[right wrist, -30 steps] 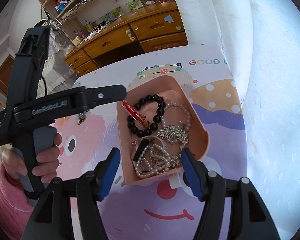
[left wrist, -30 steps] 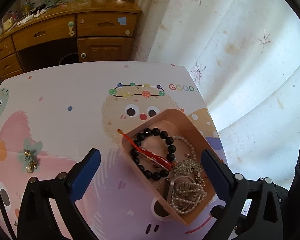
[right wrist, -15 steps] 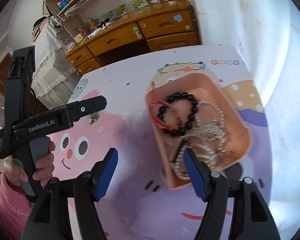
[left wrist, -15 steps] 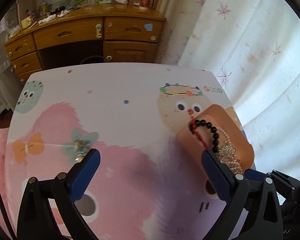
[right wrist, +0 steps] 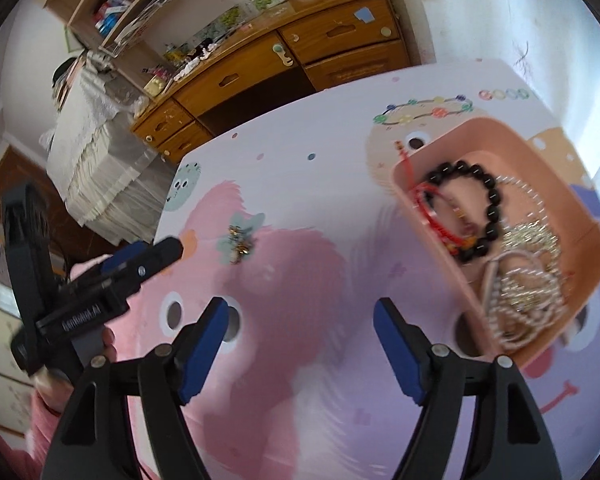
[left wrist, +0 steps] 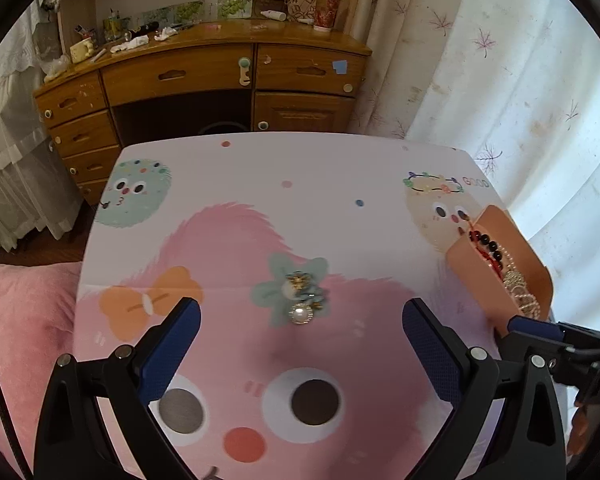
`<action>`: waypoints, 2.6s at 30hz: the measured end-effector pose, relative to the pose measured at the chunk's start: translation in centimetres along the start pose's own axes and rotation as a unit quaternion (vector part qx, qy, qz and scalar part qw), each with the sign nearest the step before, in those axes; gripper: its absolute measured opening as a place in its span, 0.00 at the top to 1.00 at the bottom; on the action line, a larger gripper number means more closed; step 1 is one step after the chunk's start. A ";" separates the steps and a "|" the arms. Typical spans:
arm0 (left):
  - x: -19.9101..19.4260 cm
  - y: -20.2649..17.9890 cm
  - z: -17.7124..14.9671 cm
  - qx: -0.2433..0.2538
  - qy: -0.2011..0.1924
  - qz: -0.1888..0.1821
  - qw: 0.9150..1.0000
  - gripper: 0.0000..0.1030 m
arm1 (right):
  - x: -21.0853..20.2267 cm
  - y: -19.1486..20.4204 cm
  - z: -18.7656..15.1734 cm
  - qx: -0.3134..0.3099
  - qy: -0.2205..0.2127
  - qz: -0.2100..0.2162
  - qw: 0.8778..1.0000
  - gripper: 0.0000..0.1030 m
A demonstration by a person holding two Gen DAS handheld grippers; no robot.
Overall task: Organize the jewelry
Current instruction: 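Move both tools back over the flower brooch on the table, then close the left tool on the pearl of the flower brooch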
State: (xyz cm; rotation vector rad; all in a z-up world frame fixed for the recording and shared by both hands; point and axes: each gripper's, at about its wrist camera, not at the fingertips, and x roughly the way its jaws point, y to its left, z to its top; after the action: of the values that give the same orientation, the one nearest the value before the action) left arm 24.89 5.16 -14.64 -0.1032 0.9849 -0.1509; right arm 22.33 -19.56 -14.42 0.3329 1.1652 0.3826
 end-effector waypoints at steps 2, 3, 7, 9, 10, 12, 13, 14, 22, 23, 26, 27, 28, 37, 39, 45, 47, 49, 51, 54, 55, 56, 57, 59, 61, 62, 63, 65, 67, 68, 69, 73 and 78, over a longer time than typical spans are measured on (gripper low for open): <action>0.1 0.7 -0.4 0.006 -0.006 0.001 1.000 0.03 | 0.8 0.7 0.2 0.012 0.004 0.005 1.000 0.27; 0.2 1.0 -0.7 0.011 -0.008 -0.001 1.000 0.03 | 1.0 0.9 0.3 0.016 0.005 0.009 1.000 0.27; 1.0 1.4 -2.0 0.050 -0.021 0.012 0.998 0.03 | 2.6 1.9 1.0 0.045 0.017 0.027 0.998 0.27; 1.6 1.3 -2.6 0.067 -0.025 0.019 0.997 0.03 | 3.2 2.3 1.4 0.053 0.021 0.027 0.998 0.27; 2.0 1.2 -3.0 0.077 -0.027 0.019 0.996 0.03 | 3.5 2.5 1.7 0.055 0.023 0.025 0.998 0.27; 2.5 1.0 -3.6 0.095 -0.031 0.017 0.995 0.05 | 3.8 2.8 2.3 0.053 0.024 0.020 0.998 0.27; 2.8 1.0 -3.9 0.101 -0.035 0.012 0.994 0.06 | 4.1 3.2 2.8 0.047 0.024 0.016 0.998 0.27; 3.0 0.9 -4.1 0.104 -0.038 0.008 0.994 0.06 | 4.3 3.4 3.2 0.038 0.024 0.013 0.999 0.27; 5.8 0.6 -4.8 0.103 -0.042 -0.029 0.993 0.26 | 7.2 6.2 5.4 -0.105 0.033 -0.020 0.994 0.27; 6.1 0.6 -4.9 0.104 -0.041 -0.029 0.993 0.29 | 7.6 6.3 5.5 -0.113 0.036 -0.017 0.993 0.28; 6.8 0.5 -5.0 0.105 -0.039 -0.034 0.993 0.40 | 8.9 6.4 5.8 -0.128 0.047 -0.009 0.991 0.38; 6.8 0.5 -5.0 0.105 -0.038 -0.035 0.993 0.42 | 9.6 6.5 5.9 -0.136 0.057 -0.010 0.989 0.44; 7.1 0.4 -5.1 0.105 -0.038 -0.036 0.993 0.44 | 10.3 6.6 5.9 -0.144 0.067 -0.012 0.987 0.47; 7.7 0.4 -4.9 0.099 -0.033 -0.052 0.993 0.66 | 14.0 7.2 5.7 -0.170 0.124 -0.009 0.978 0.63; 7.8 0.1 -4.9 0.104 -0.033 -0.046 0.993 0.66 | 14.2 7.2 5.7 -0.169 0.129 -0.006 0.977 0.67; 7.7 0.0 -5.0 0.110 -0.033 -0.040 0.993 0.77 | 15.0 7.3 5.5 -0.171 0.146 0.001 0.974 0.73; 7.7 0.1 -4.9 0.108 -0.033 -0.042 0.993 0.82 | 15.0 7.5 5.6 -0.173 0.146 0.003 0.974 0.74; 7.8 0.2 -4.8 0.107 -0.032 -0.043 0.993 0.84 | 15.1 7.7 5.7 -0.175 0.146 0.005 0.974 0.74; 7.8 0.2 -4.8 0.106 -0.032 -0.043 0.993 0.85 | 15.3 7.9 5.8 -0.176 0.148 0.008 0.973 0.76; 7.7 0.2 -4.8 0.105 -0.032 -0.043 0.993 0.86 | 15.7 8.1 5.9 -0.171 0.152 0.015 0.973 0.79; 7.7 0.2 -4.8 0.106 -0.032 -0.044 0.993 0.86 | 15.7 8.2 6.0 -0.174 0.152 0.013 0.973 0.80; 7.6 0.2 -4.8 0.109 -0.032 -0.047 0.992 0.87 | 15.7 8.2 6.0 -0.175 0.151 0.010 0.973 0.83; 7.5 0.2 -4.9 0.113 -0.033 -0.050 0.992 0.88 | 15.7 8.2 6.1 -0.174 0.152 0.008 0.973 0.83; 7.5 0.0 -5.0 0.118 -0.029 -0.052 0.991 0.89 | 15.7 8.2 6.1 -0.173 0.154 0.008 0.973 0.83; 7.4 -0.1 -5.2 0.125 -0.027 -0.049 0.991 0.89 | 15.6 8.1 6.0 -0.176 0.154 0.005 0.972 0.83; 7.3 -0.1 -5.2 0.127 -0.026 -0.049 0.990 0.91 | 15.5 8.1 6.0 -0.176 0.155 0.004 0.972 0.83; 7.3 -0.2 -5.2 0.127 -0.026 -0.050 0.990 0.94 | 15.5 8.0 6.0 -0.175 0.155 0.002 0.972 0.83; 7.4 -0.2 -5.3 0.128 -0.016 -0.055 0.990 0.98 | 15.2 7.8 6.0 -0.171 0.153 -0.002 0.973 0.83; 7.3 -0.5 -5.5 0.135 -0.018 -0.052 0.989 0.98 | 15.0 7.7 6.1 -0.164 0.149 -0.001 0.975 0.83; 7.4 -0.6 -5.6 0.138 -0.018 -0.050 0.989 0.98 | 14.9 7.7 6.1 -0.162 0.147 -0.001 0.976 0.83; 7.3 -0.6 -5.6 0.139 -0.018 -0.047 0.989 0.98 | 14.7 7.6 6.2 -0.160 0.145 -0.001 0.976 0.83; 7.0 -0.8 -5.6 0.138 -0.029 -0.029 0.989 0.96 | 13.7 7.3 6.2 -0.153 0.137 -0.001 0.979 0.83; 7.1 -1.0 -5.2 0.134 -0.036 -0.022 0.990 0.82 | 11.9 6.2 6.3 -0.128 0.116 -0.010 0.985 0.83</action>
State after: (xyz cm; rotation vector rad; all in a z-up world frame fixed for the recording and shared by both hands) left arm 24.32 2.82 -23.19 0.1164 0.8829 -0.3163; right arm 31.59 -8.97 -19.16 0.0529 1.3289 0.5592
